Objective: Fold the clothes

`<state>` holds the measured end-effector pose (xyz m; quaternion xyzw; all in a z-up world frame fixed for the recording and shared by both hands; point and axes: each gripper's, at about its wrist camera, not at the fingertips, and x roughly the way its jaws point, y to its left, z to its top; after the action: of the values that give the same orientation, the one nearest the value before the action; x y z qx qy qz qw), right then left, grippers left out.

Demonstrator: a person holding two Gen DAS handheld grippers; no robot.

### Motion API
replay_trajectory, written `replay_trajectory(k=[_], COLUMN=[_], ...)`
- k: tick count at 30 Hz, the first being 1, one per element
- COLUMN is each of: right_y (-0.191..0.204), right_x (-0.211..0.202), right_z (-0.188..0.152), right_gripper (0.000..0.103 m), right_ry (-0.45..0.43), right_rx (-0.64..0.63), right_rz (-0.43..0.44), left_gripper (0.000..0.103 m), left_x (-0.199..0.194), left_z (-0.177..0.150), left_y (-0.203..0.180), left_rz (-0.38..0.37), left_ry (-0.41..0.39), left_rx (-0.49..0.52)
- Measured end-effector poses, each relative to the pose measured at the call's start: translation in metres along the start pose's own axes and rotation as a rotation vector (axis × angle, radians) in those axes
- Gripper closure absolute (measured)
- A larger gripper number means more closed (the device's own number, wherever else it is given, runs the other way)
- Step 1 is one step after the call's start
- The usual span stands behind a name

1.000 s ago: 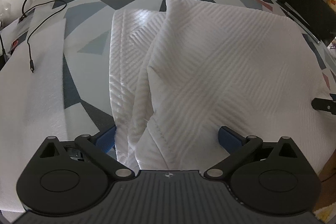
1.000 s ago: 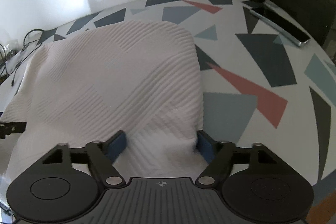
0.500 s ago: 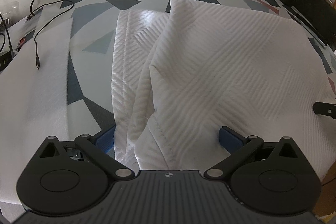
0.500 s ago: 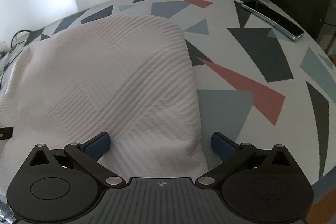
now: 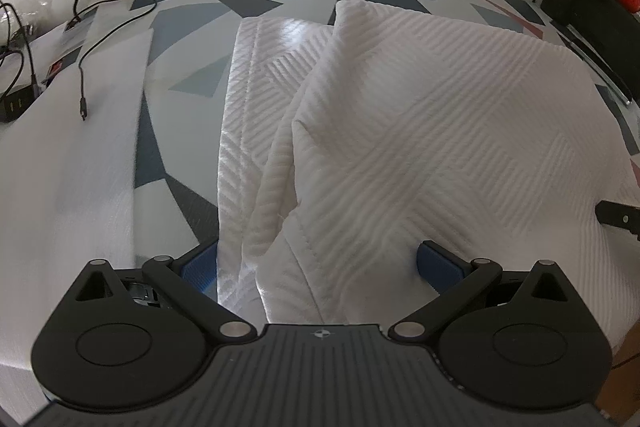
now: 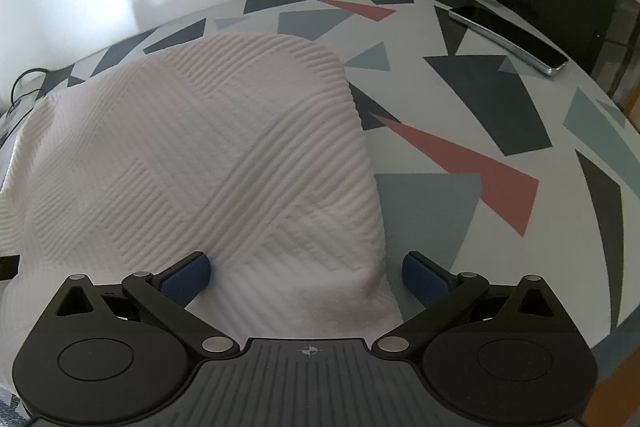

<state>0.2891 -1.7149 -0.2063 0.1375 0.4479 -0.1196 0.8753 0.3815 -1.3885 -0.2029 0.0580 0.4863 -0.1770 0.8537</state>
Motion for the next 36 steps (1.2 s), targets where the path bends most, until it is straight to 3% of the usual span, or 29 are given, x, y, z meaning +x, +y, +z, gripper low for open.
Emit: replay_trajectory(k=[10, 17, 23, 29, 36], right_y=[0.001, -0.003, -0.004, -0.017, -0.016], right_x=[0.0, 0.0, 0.002, 0.003, 0.016], right_z=[-0.001, 0.0, 0.004, 0.021, 0.037], right_gripper=[0.001, 0.001, 0.001, 0.001, 0.001], right_ry=[-0.008, -0.002, 0.015, 0.022, 0.045], right_rx=[-0.005, -0.016, -0.03, 0.031, -0.006], right_rz=[0.0, 0.016, 0.032, 0.085, 0.089], left_gripper=[0.0, 0.0, 0.0, 0.0, 0.0], left_x=[0.001, 0.001, 0.002, 0.01, 0.021], left_z=[0.002, 0.015, 0.019, 0.029, 0.04], left_y=[0.001, 0.026, 0.038, 0.031, 0.002], left_rz=[0.003, -0.006, -0.018, -0.024, -0.012], left_ry=[0.027, 0.073, 0.072, 0.065, 0.08], left_rx=[-0.011, -0.071, -0.028, -0.007, 0.037])
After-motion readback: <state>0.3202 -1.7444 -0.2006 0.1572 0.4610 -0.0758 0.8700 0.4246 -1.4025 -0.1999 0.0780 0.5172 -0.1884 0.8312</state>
